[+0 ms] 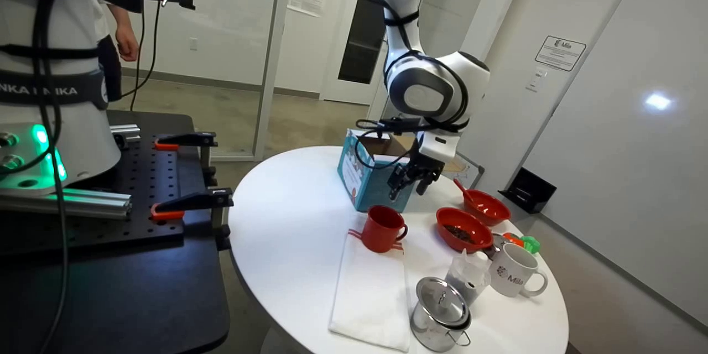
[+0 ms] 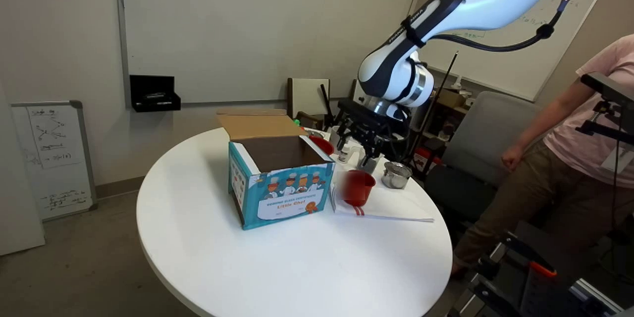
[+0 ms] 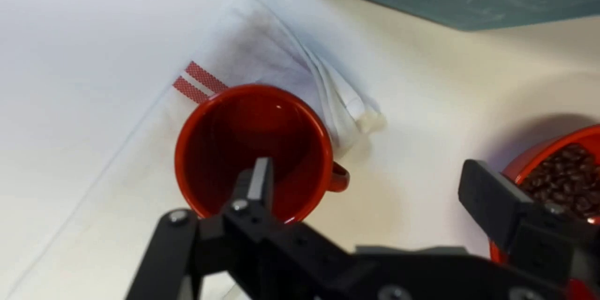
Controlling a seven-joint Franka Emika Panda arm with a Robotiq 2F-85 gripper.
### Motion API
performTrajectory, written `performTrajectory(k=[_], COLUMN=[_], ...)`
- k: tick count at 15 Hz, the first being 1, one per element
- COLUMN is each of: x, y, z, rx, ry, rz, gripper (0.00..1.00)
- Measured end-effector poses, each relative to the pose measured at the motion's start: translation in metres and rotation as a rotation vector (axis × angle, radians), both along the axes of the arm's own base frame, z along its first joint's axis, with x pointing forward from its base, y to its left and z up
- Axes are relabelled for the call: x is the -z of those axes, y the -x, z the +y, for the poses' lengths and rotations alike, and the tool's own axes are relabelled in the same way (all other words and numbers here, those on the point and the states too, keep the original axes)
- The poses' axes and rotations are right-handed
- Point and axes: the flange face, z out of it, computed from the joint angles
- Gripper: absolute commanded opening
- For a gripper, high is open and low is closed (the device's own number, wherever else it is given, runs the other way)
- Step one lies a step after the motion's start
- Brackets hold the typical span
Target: Remove the orange cup from the box and put it on the table
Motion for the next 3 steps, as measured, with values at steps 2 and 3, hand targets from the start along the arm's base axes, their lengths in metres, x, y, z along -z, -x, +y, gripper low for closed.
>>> performTrajectory(k=[2,3], x=[-0.021,-0.031], y=[0.009,0.013], z=[0.014,0.021], rx=[-0.046,-0.06], ry=[-0.001,-0.003], rz=[-0.006,-0.008], gripper=[1.0,1.0])
